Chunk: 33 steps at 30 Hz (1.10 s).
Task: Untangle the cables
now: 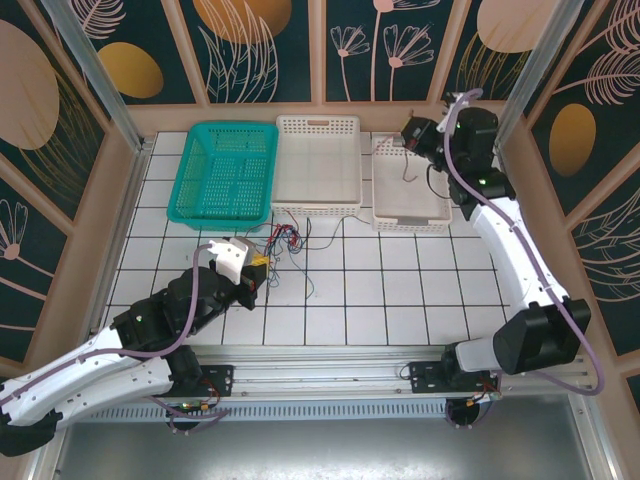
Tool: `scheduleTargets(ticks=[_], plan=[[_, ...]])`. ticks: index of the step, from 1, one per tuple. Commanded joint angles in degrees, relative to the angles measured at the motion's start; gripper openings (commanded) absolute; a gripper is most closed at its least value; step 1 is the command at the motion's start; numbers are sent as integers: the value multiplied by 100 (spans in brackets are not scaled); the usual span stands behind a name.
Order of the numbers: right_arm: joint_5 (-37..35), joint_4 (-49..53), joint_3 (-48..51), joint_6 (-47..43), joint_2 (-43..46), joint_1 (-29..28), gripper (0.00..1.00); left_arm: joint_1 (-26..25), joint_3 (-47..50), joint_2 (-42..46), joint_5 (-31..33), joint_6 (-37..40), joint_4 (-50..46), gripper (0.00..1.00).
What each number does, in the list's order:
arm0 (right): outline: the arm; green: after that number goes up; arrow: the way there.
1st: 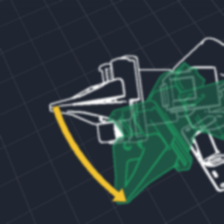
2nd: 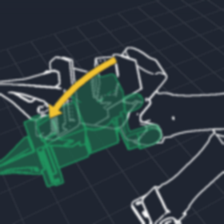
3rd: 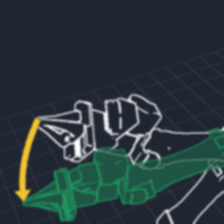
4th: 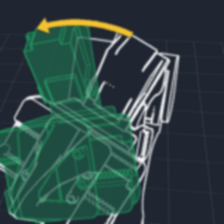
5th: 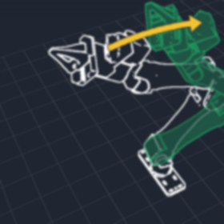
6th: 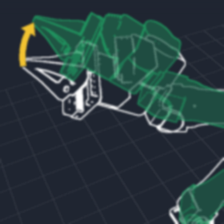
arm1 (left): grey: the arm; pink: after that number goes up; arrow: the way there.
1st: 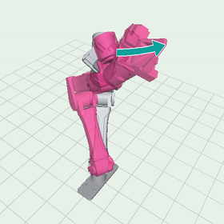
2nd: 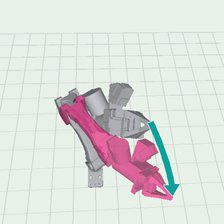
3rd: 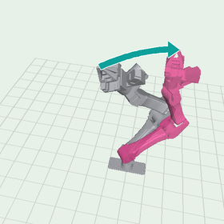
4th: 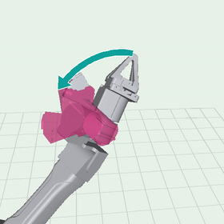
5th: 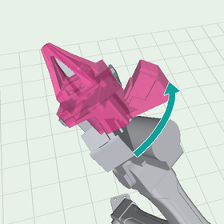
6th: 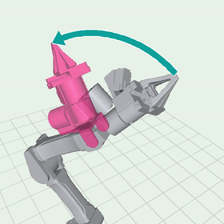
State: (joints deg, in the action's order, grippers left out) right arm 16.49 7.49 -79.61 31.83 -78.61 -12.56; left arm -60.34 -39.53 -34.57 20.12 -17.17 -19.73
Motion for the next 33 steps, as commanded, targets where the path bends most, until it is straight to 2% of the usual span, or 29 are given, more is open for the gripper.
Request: scheduleTargets(ticks=[1,9,18,24,33], plan=[[-168,179,-578,-274,9,-393,0,-4,38,-6,52,45,65,0],[394,-170,-700,-72,-486,-1031,0,-6,42,-40,60,46,57,0],[1209,-514,-653,183,-1708,-1075,0,-3,48,-120,75,51,21,0],[813,-326,-742,41,-2626,-1102,0,-9,42,-148,65,61,21,0],[283,622,-2319,-254,-4476,-1352,0,-5,59,-342,40,89,4,0]])
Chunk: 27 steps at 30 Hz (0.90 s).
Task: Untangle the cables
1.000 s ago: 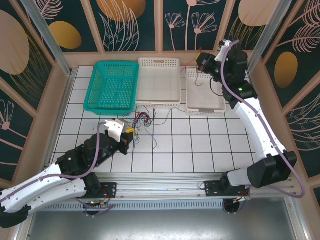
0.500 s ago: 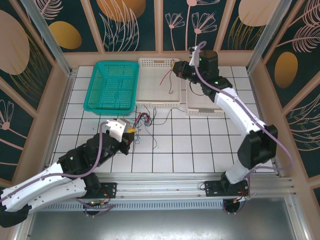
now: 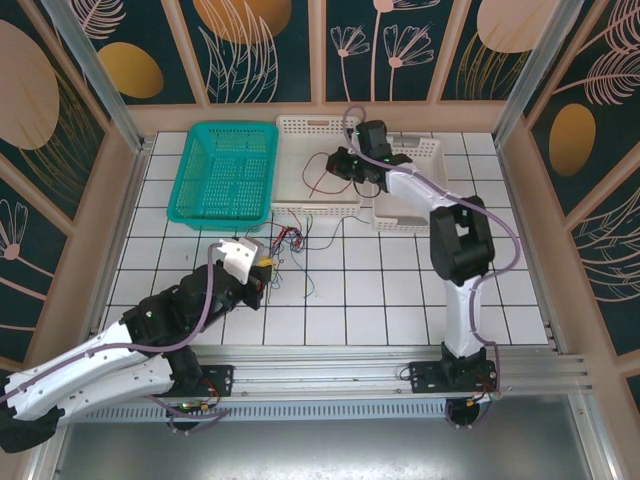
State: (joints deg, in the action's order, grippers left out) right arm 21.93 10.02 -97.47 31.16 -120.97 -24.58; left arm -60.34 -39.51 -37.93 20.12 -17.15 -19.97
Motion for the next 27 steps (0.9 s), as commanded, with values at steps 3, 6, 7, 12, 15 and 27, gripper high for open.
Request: scheduleTargets(ticks=[3,6,7,12,15,27], plan=[[-375,717,-1210,-200,-800,-185,0,-7,66,-65,56,88,19,0],[-551,1181,-1940,-279,-1343,-201,0,-5,59,-150,51,90,2,0],[-597,1340,-2203,-330,-1499,-218,0,-4,52,-179,48,98,-11,0],[-924,1792,-2803,-648,-1636,-326,9,-9,52,-227,41,98,-16,0],[-1013,1784,-2803,-747,-1361,-374,26,-10,62,-230,42,115,-7,0],[-1865,2433,-3298,-1085,-632,-443,43,-5,56,-313,-10,115,-25,0]])
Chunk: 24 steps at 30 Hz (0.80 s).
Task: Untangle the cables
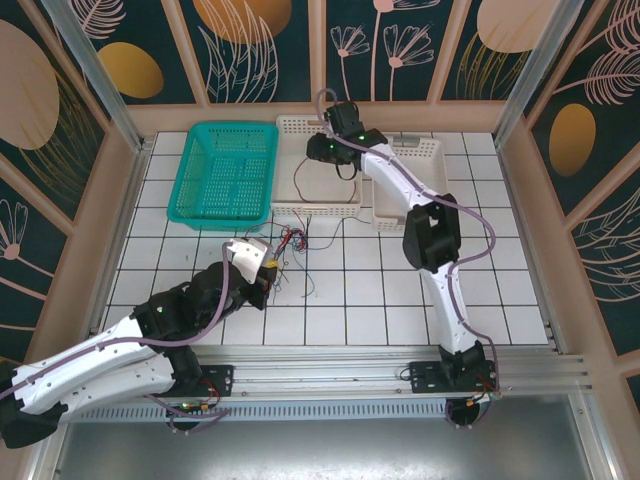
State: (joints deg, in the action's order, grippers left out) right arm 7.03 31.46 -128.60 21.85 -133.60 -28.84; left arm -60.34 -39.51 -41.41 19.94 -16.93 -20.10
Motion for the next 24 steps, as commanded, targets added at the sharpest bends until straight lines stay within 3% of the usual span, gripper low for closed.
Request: scheduleTargets(ticks=[1,8,12,18,22,24], plan=[[-446,241,-97,-163,783,-29,44,-9,57,36,7,98,-12,0],[-349,-177,900,-297,2313,-201,50,-5,40,52,-26,88,-12,0],[531,-1043,2930,-219,3680,-474,52,-11,9,302,-154,-5,40,0],[1909,-3122,6371,648,5813,-812,54,-6,-53,634,-325,-439,160,0],[2015,-3845,7504,679,6646,-1505,55,-5,145,467,-808,-928,701,0],[1726,-3892,7761,576,6846,-1919,55,-5,248,315,-989,-1071,979,0]])
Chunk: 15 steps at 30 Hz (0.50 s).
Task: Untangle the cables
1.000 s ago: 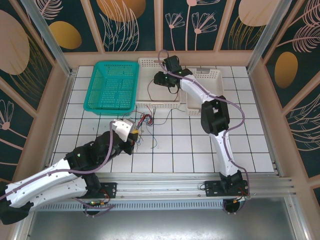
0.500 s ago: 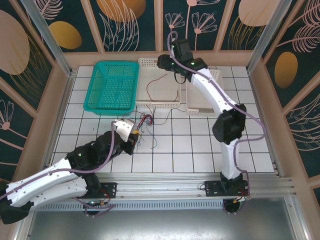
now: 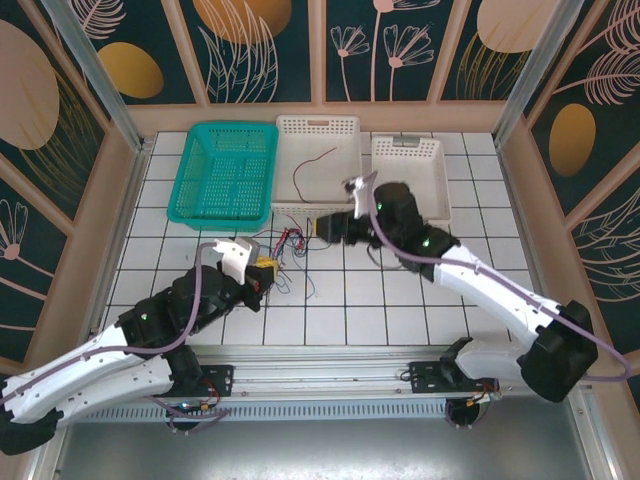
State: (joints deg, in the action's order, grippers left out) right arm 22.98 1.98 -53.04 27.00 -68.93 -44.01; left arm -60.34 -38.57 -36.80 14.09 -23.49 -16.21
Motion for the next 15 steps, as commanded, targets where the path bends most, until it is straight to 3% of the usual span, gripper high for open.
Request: scheduleTargets(ticks=[1,15], plan=[[31,-1045,372,70,438,-560,55,-1,201,-212,-458,-481,737,0],[-275,-2043,1452,200,473,-951,50,-5,400,-304,-782,-847,1446,0]])
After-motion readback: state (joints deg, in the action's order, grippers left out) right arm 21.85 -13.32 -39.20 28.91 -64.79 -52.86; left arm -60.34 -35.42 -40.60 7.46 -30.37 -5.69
